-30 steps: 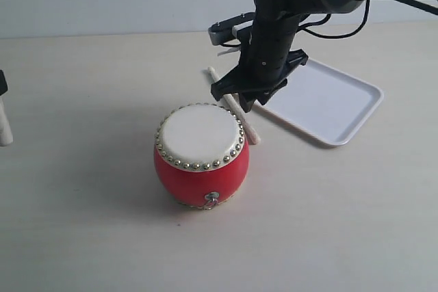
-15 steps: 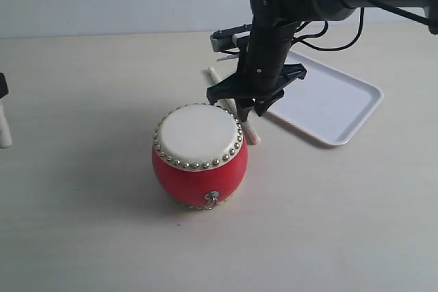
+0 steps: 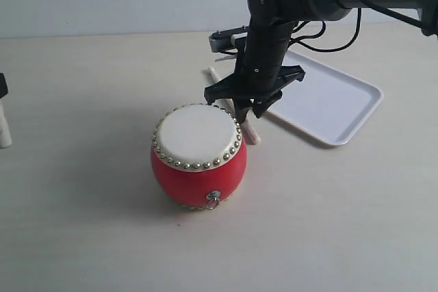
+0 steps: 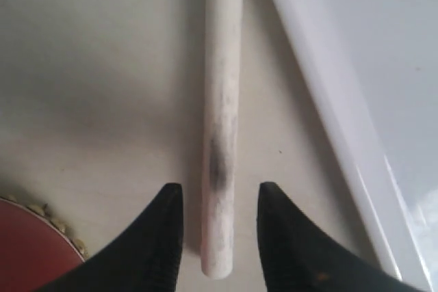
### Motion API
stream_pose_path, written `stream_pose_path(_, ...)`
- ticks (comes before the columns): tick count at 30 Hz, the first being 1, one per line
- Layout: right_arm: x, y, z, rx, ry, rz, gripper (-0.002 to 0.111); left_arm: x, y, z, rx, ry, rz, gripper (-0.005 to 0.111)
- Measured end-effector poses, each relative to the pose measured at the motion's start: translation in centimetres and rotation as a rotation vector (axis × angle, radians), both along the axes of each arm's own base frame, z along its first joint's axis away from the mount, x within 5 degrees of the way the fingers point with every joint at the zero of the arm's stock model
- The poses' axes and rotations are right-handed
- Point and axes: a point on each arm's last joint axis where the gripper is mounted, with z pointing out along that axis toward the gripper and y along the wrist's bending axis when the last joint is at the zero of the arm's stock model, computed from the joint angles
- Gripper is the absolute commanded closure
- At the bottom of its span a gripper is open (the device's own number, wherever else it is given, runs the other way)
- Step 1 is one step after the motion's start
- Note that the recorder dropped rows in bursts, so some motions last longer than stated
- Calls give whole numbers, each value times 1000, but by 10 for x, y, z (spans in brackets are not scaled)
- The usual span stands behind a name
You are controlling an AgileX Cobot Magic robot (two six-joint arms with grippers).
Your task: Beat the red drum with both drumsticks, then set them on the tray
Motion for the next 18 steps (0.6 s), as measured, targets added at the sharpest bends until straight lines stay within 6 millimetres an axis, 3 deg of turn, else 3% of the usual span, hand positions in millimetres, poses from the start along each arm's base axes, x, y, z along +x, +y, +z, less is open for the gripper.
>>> stream_pose_path(8,2,-4,1,-55,-28,107,73,0,0,0,1,-1,-1,107)
stream_pose_path(13,3,-5,23,-44,-91,136,73,0,0,0,1,-1,-1,107)
stream_pose_path(18,1,-8,57,-18,-173,177,73,0,0,0,1,-1,-1,107)
